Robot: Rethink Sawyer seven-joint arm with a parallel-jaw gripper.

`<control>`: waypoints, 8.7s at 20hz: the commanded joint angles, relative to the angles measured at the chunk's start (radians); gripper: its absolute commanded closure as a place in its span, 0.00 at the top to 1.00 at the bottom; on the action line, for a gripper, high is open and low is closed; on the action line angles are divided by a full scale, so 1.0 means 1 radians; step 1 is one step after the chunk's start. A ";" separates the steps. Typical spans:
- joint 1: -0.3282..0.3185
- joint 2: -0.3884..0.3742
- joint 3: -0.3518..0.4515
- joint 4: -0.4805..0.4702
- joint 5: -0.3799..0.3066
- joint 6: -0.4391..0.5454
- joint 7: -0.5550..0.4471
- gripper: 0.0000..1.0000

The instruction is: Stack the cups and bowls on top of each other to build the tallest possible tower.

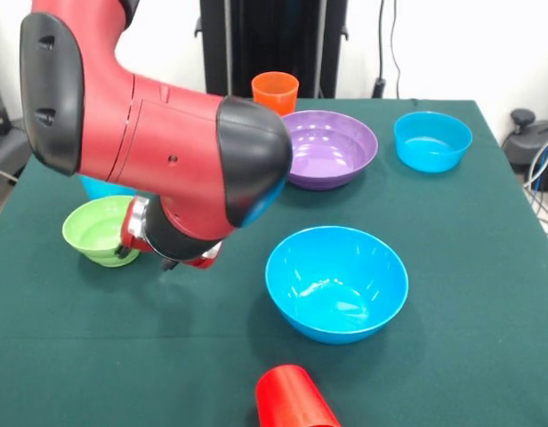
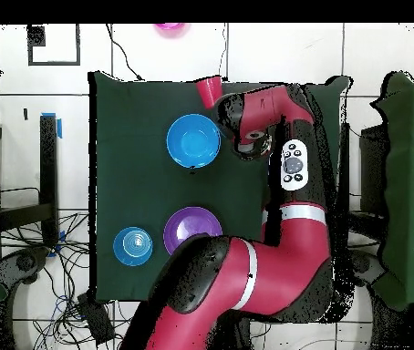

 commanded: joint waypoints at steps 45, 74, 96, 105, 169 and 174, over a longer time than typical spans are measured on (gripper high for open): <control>0.097 -0.001 -0.184 0.122 0.232 -0.169 0.202 1.00; 0.134 0.102 -0.269 0.073 0.268 -0.266 0.147 1.00; 0.086 0.152 -0.276 -0.074 0.238 -0.204 -0.079 1.00; 0.115 0.086 -0.317 -0.005 0.251 -0.128 -0.126 1.00; 0.101 0.036 -0.299 0.168 0.252 -0.212 -0.168 1.00; 0.095 0.052 -0.289 0.151 0.236 -0.240 -0.195 1.00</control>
